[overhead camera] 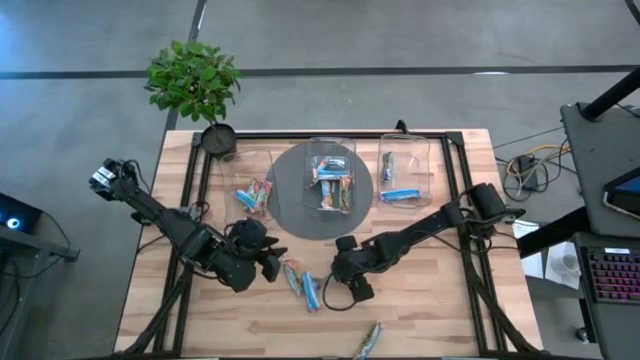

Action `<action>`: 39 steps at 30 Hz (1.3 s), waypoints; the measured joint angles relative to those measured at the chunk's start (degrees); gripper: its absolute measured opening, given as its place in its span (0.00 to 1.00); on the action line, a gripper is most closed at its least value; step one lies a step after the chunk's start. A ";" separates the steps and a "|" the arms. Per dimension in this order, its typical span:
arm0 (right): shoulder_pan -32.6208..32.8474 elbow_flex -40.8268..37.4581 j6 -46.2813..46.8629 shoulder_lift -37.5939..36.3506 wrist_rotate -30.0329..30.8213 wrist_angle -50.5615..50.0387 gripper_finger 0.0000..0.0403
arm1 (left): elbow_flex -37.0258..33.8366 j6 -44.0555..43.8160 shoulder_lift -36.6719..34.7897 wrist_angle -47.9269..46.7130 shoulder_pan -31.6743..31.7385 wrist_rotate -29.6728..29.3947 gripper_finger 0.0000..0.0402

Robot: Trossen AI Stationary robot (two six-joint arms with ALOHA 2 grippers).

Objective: Pick and place Granola Bars by type
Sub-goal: Put the blue granola bar into the right transparent bin

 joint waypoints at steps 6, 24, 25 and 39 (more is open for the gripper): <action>-0.09 0.97 5.20 -0.21 0.50 -1.28 0.55 | 0.00 -0.32 0.00 0.00 0.00 0.02 0.42; -0.35 0.46 19.19 -10.54 5.87 -14.05 0.12 | -0.02 0.05 0.00 -0.04 0.01 -0.27 0.42; -0.35 0.54 21.79 -13.19 8.97 -15.39 0.12 | -0.02 0.13 0.00 -0.11 0.00 -0.65 0.42; -7.70 -3.95 77.65 -44.69 37.92 -46.70 0.17 | -0.07 3.02 0.00 -0.50 0.02 -6.36 0.42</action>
